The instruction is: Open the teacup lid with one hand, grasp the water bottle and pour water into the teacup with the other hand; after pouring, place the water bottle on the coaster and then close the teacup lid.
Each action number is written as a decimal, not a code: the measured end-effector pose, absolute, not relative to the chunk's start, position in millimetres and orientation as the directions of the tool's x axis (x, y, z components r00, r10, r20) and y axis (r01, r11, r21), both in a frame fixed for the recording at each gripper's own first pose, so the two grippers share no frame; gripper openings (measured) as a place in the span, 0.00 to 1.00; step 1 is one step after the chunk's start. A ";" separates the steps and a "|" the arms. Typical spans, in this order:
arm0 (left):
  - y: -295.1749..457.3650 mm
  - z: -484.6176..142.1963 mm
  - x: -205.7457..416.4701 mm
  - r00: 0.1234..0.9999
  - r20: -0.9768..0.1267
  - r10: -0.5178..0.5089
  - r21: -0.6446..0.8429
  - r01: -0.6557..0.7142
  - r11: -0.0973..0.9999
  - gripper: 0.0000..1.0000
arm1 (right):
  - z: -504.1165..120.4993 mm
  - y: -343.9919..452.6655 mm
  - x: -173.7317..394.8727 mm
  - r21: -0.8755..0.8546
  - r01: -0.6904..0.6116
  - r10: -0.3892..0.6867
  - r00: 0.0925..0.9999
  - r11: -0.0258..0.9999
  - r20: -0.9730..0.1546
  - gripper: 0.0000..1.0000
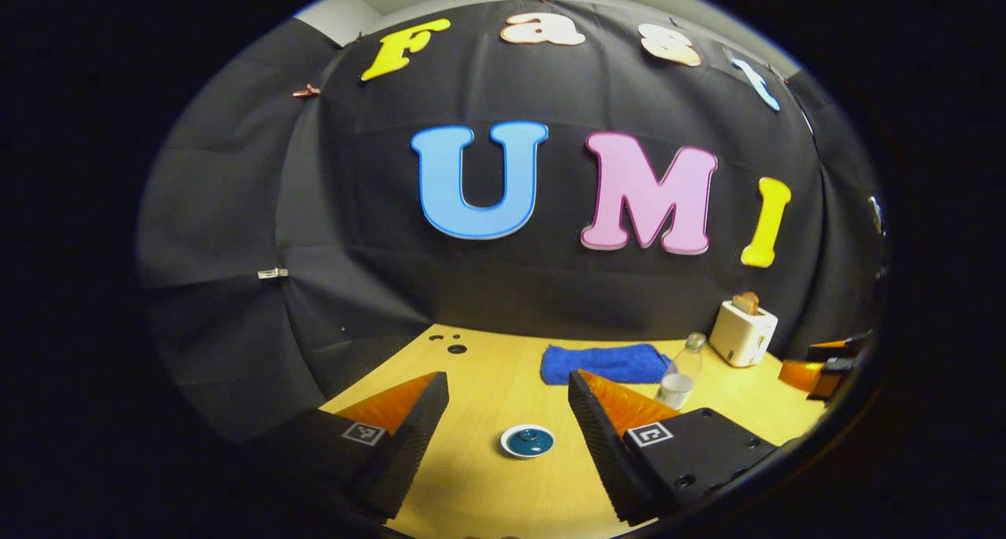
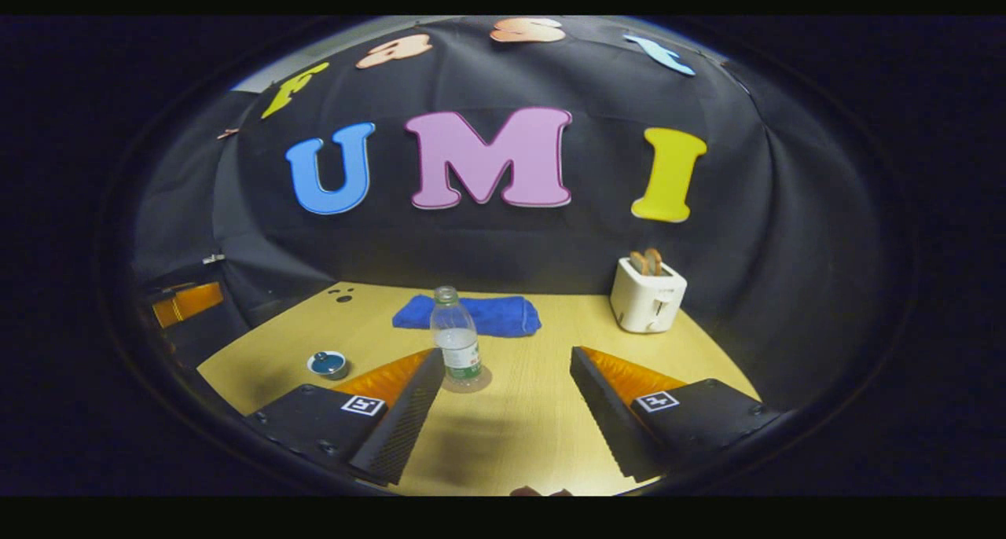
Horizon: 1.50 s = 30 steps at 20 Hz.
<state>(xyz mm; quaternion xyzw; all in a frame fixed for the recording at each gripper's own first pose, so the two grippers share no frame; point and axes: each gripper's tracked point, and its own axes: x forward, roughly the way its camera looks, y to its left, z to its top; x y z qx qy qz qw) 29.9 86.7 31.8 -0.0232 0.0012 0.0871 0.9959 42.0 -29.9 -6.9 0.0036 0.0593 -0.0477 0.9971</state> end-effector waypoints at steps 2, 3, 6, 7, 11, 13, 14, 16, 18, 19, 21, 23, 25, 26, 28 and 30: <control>74.3 53.2 12.9 0.986 0.025 0.162 -0.065 -0.160 0.985 0.96 | 11.8 -23.4 28.6 -0.026 0.082 -0.084 0.993 0.996 -0.082 0.99; 69.9 59.2 5.7 0.987 0.038 0.153 -0.063 -0.151 0.987 0.96 | 19.9 -20.3 20.3 -0.034 0.080 -0.083 0.994 0.996 -0.065 0.99; 55.8 68.0 -14.7 0.990 0.062 0.123 -0.024 -0.121 0.992 0.96 | 32.7 -8.8 -3.4 -0.008 0.092 -0.092 0.995 0.996 -0.038 0.99; 52.1 68.8 -22.1 0.992 0.058 0.115 -0.017 -0.114 0.993 0.95 | 31.8 -6.1 -11.4 0.005 0.098 -0.097 0.994 0.995 -0.045 0.99; 40.6 76.8 -51.7 0.994 0.073 0.079 -0.015 -0.078 0.997 0.96 | 33.3 6.4 -35.3 0.029 0.103 -0.101 0.993 0.994 -0.054 0.99; 38.1 76.4 -65.0 0.995 0.076 0.065 -0.011 -0.065 0.998 0.95 | 37.2 9.5 -45.8 0.027 0.103 -0.102 0.994 0.994 -0.047 0.99; 38.6 77.0 -70.0 0.995 0.083 0.061 -0.014 -0.060 0.998 0.95 | 39.7 11.4 -50.6 0.033 0.105 -0.104 0.994 0.994 -0.039 0.99; 39.6 78.3 -79.6 0.994 0.095 0.053 -0.021 -0.052 0.998 0.96 | 44.1 13.7 -57.9 0.044 0.111 -0.110 0.994 0.993 -0.021 0.99; 42.1 77.5 -87.7 0.994 0.097 0.053 -0.018 -0.051 0.999 0.95 | 42.4 19.2 -64.4 0.044 0.108 -0.108 0.994 0.993 -0.017 0.99; 43.6 77.9 -92.5 0.994 0.098 0.053 -0.018 -0.051 0.999 0.95 | 42.6 22.4 -67.2 0.042 0.105 -0.104 0.994 0.994 -0.012 0.99; 47.5 76.0 -100.3 0.993 0.102 0.063 -0.023 -0.061 0.998 0.95 | 41.3 29.5 -70.5 0.039 0.100 -0.100 0.995 0.994 -0.005 0.99; 52.3 69.4 -110.6 0.992 0.100 0.081 -0.032 -0.078 0.996 0.95 | 41.1 41.0 -75.1 0.044 0.086 -0.086 0.996 0.995 0.004 0.99; 58.4 63.1 -121.4 0.989 0.105 0.103 -0.036 -0.099 0.994 0.95 | 41.2 47.0 -81.4 0.046 0.085 -0.086 0.996 0.995 0.017 0.99; 61.7 58.2 -125.1 0.988 0.102 0.115 -0.038 -0.112 0.993 0.95 | 39.9 50.5 -85.1 0.048 0.083 -0.084 0.996 0.995 0.019 0.99; 60.5 48.0 -129.4 0.990 0.080 0.119 -0.055 -0.115 0.992 0.95 | 34.9 51.8 -92.6 0.045 0.086 -0.087 0.996 0.995 0.019 0.99; 60.2 42.6 -130.1 0.992 0.058 0.116 -0.065 -0.112 0.992 0.95 | 26.5 52.9 -97.1 0.038 0.083 -0.083 0.997 0.996 0.005 0.99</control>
